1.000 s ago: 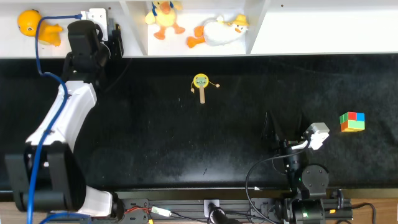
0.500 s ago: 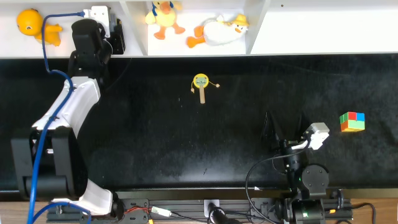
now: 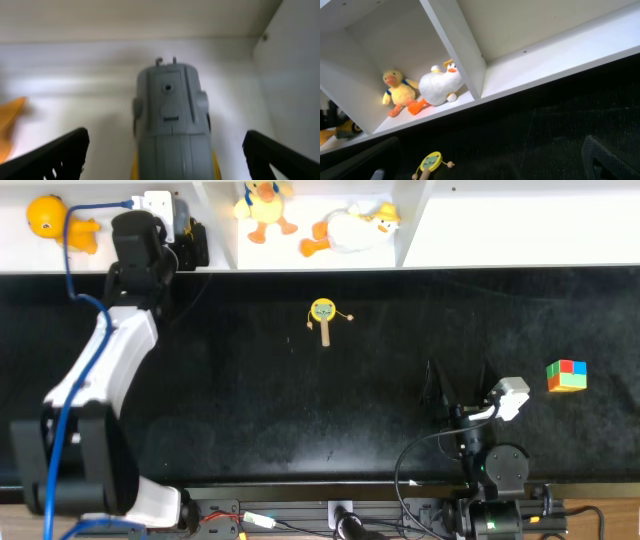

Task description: Store Toys

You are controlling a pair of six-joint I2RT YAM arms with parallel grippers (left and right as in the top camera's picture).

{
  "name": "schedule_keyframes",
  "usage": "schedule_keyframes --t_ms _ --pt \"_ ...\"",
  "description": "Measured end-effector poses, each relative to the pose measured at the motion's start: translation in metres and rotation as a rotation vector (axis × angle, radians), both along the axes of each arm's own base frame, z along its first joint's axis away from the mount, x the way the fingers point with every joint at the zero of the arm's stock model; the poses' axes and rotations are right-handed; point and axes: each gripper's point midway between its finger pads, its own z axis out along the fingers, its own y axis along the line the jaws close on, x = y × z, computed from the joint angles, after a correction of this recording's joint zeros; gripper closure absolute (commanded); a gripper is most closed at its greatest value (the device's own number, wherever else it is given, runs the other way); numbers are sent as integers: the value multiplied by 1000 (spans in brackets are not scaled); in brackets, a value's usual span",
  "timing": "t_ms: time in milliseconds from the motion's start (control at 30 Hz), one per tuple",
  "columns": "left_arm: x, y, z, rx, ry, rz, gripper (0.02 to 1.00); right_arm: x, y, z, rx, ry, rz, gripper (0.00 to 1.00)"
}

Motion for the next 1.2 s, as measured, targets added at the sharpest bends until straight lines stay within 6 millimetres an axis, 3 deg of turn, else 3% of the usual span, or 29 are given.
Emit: schedule_keyframes --t_ms 200,500,833,967,1200 --pt "-52 0 38 1 61 1 20 0 0 0 0 0 0 5" --pt "-159 0 70 -16 191 16 20 0 0 0 0 0 0 7" --pt "-274 -1 131 -45 26 32 20 0 0 0 0 0 -1 7" --pt "-298 -1 132 -46 10 32 20 0 0 0 0 0 0 7" --pt "-311 -1 113 -46 106 34 20 0 0 0 0 0 0 5"
